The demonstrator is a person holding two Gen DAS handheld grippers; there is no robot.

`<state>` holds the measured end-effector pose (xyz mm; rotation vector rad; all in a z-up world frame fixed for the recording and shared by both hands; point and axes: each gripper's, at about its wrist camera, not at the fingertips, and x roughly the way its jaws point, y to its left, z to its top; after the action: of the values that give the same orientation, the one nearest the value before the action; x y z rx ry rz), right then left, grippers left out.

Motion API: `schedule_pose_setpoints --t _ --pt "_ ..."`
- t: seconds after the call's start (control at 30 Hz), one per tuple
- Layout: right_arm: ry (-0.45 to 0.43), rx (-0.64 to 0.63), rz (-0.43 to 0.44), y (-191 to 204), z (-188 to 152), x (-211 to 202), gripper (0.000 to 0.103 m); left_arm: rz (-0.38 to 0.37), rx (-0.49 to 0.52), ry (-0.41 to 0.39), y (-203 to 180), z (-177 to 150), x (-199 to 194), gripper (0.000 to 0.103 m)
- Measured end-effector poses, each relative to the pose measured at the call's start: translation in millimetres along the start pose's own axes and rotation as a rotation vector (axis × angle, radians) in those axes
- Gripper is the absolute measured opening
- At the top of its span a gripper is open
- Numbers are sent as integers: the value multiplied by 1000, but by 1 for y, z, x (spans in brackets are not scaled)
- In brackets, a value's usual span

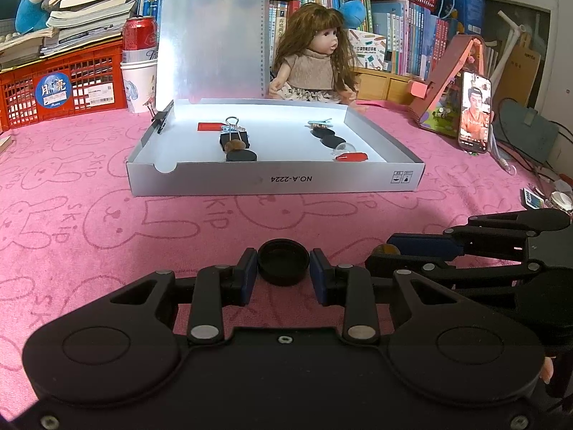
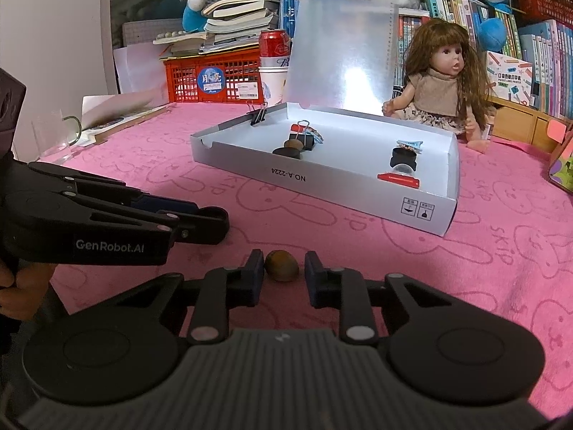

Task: Organize rigid objects
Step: 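Close the left tool on the black round lid while the right tool closes on the brown nut, then carry the black lid and brown nut over the white box with both tools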

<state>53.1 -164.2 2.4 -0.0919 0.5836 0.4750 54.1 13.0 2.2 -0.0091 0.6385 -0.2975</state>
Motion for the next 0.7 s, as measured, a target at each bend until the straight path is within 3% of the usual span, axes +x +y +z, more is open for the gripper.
schedule_pose_setpoints --t 0.13,0.7 --pt "-4 18 -13 -1 1 -1 25 3 -3 -2 1 0 0 31" --pt "-15 55 -78 -5 7 -2 25 20 -31 -4 5 5 0 31"
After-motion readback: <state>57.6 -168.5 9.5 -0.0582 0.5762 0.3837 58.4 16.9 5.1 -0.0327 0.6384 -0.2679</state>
